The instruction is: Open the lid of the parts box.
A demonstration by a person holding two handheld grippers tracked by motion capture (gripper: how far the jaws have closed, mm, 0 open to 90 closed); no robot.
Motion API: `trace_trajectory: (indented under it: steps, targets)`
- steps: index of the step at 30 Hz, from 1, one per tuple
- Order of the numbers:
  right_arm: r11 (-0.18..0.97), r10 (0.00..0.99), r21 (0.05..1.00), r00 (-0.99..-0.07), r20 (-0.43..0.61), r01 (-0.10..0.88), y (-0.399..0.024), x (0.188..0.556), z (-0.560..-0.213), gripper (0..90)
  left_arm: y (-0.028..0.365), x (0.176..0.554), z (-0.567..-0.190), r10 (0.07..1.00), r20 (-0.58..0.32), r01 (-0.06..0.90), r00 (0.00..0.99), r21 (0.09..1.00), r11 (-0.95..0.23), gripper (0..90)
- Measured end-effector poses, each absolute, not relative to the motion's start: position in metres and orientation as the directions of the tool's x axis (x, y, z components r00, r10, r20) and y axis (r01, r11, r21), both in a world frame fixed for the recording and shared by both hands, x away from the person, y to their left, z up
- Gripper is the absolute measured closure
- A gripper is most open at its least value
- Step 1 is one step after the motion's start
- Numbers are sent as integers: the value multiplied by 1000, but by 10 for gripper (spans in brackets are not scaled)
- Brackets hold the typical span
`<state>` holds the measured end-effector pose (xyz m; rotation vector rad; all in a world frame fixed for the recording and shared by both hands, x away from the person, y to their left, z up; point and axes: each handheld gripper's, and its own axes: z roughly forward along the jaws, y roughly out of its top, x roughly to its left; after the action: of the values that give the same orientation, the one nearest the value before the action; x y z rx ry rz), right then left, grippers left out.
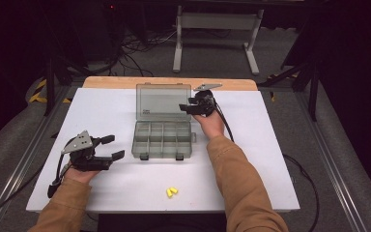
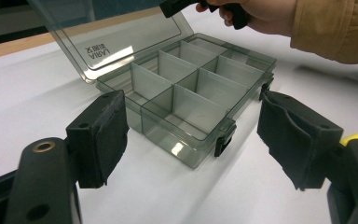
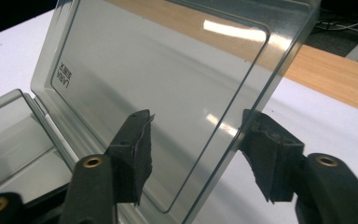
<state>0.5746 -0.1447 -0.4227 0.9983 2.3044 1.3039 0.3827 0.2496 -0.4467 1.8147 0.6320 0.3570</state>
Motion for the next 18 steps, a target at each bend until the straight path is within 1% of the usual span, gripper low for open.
trace_trajectory:
  steps: [4,18]
  targets:
    - [348,706,835,-705,66,426,-143,576,-427,390,249,382,-446,584,-75,248,808,943,-223,249]
    - [335,705,803,-697,133,492,-143,580,-439,328,250,383,-447,585,-73,251,808,941,-229,249]
